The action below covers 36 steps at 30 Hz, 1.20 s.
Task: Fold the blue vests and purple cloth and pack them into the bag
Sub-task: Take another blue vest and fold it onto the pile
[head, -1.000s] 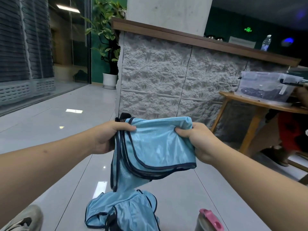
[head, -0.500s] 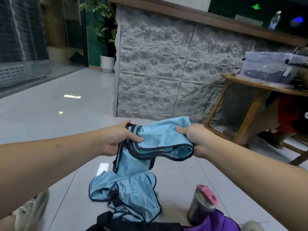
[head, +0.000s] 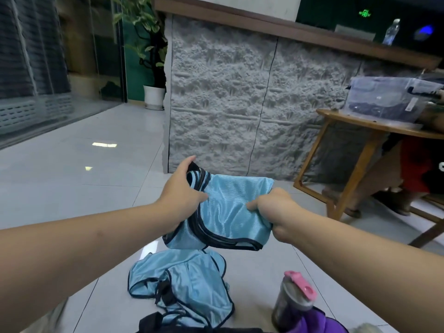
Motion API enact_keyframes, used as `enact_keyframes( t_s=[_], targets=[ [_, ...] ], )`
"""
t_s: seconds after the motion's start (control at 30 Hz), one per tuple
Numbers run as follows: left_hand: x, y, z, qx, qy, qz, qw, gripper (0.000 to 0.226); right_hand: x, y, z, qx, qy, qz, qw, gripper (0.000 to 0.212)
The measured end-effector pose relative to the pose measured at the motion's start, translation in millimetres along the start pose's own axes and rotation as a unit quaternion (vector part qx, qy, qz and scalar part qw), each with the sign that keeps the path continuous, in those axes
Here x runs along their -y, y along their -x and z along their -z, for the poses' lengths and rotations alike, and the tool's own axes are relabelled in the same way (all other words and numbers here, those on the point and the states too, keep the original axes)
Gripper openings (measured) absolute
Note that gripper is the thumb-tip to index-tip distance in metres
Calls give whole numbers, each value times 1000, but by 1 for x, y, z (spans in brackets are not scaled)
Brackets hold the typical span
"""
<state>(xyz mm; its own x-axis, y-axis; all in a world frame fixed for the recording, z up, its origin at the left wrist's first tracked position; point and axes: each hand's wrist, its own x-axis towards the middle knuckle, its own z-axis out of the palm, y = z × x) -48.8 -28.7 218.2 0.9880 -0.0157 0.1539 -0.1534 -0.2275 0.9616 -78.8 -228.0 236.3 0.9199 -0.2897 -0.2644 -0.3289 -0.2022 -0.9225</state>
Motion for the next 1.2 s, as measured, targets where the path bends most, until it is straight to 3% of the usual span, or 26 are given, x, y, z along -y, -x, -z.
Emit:
enact_keyframes(
  t_s=[0.13,0.27,0.37,0.5,0.57,0.6,0.7,0.77,0.93,1.1,1.2],
  targets=[
    [-4,9,-12,-30,-44,-65,996,91,13,16,-18,9,13,33,999,19],
    [-3,16,-24,-39,3,-131,991,80,23,39,-36,91,-27,64,993,27],
    [-5,21,-28,-11,84,-114,990,63,31,55,-41,151,-58,50,986,48],
    [-2,21,-20,80,138,-81,984,104,40,61,-36,194,-100,8,976,70],
    [2,18,-13,82,154,-42,984,105,45,59,-28,220,-66,-2,973,92],
    [4,16,-10,61,172,-14,983,94,45,56,-24,211,-34,2,977,94],
    [10,9,1,-21,219,72,973,45,34,47,-14,123,19,38,992,64],
    [9,9,5,-16,262,105,959,38,19,40,-12,99,35,33,994,49],
    [-9,12,2,-7,336,123,934,41,-14,33,-29,255,-22,-8,967,48],
    [-16,22,7,-5,353,113,929,41,-16,30,-29,264,-133,22,955,38],
    [-4,23,23,-20,357,100,929,72,-13,28,-18,257,-96,30,961,34]
  ],
)
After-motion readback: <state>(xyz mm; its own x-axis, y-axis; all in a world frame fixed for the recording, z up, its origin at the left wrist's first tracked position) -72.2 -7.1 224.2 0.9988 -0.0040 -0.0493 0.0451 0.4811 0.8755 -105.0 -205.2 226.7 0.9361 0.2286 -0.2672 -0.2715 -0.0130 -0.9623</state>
